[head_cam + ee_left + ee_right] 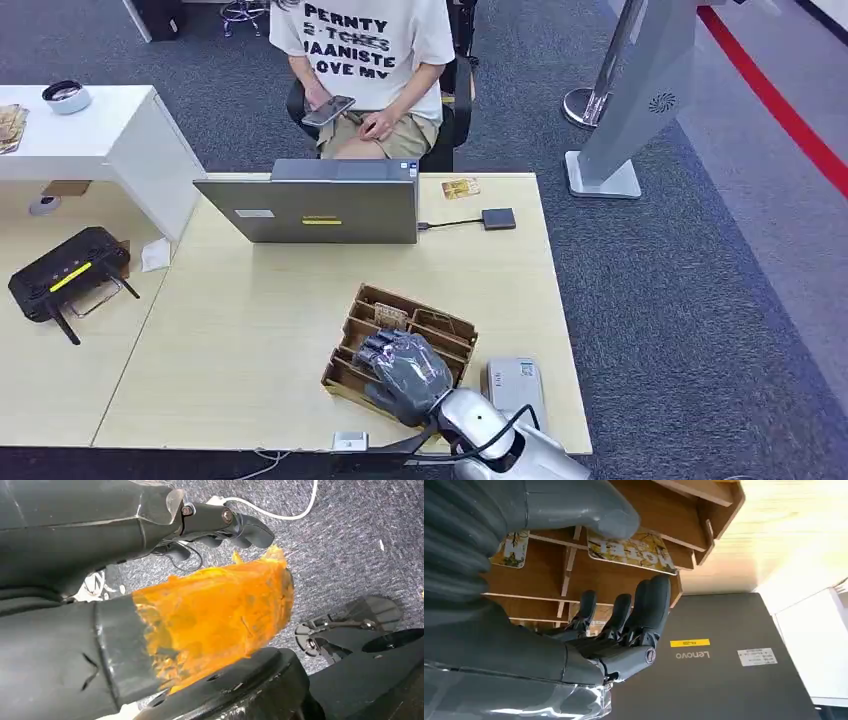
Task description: Pass the card to the sensor for recognition and then transmit it.
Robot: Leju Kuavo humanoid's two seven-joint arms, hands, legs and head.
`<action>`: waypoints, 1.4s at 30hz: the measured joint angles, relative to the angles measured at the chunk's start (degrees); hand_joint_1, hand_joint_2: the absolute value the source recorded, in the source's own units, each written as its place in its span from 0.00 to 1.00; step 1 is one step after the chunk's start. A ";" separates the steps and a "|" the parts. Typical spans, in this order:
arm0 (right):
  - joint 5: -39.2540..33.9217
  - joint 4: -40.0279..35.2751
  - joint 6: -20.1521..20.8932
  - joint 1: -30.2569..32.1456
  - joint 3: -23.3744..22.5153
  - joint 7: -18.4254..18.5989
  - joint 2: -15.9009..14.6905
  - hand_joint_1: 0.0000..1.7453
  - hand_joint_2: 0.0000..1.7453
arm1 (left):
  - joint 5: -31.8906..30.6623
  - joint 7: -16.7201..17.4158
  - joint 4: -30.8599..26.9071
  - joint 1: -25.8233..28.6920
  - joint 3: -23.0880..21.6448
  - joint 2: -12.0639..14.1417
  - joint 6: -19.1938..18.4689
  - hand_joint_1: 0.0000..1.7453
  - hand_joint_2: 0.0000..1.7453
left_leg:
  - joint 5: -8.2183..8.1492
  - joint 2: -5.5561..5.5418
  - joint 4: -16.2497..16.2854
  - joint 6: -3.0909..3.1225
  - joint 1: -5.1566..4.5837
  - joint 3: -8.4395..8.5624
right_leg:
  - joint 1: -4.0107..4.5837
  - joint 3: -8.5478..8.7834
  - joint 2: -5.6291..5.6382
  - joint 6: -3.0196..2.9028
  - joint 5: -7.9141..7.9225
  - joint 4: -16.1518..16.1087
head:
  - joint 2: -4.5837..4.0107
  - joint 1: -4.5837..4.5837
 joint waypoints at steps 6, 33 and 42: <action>0.42 0.22 -0.17 0.24 -0.83 0.24 0.17 0.49 1.00 | 0.00 0.00 -0.02 0.00 0.00 0.00 0.00 0.00 0.00 | 0.00 0.00 0.00 0.00 0.00 0.00 | 0.00 0.00 0.00 0.00 0.00 0.00 | 0.00 -0.02; 0.74 0.92 0.72 0.66 -1.07 0.28 0.50 1.00 1.00 | 0.11 0.00 -0.02 0.01 0.00 0.00 0.04 0.00 0.00 | 0.00 0.00 0.00 0.00 0.00 0.00 | 0.00 0.00 0.00 0.00 0.00 0.00 | 0.00 -0.02; -3.40 -6.00 -16.77 4.94 -5.83 -6.87 0.85 1.00 1.00 | 0.61 -0.02 -0.02 0.07 0.09 -0.07 0.89 0.00 0.00 | 0.00 -0.02 0.00 0.00 0.00 -0.02 | 0.00 -0.02 -0.02 0.00 -0.01 0.00 | 0.00 0.00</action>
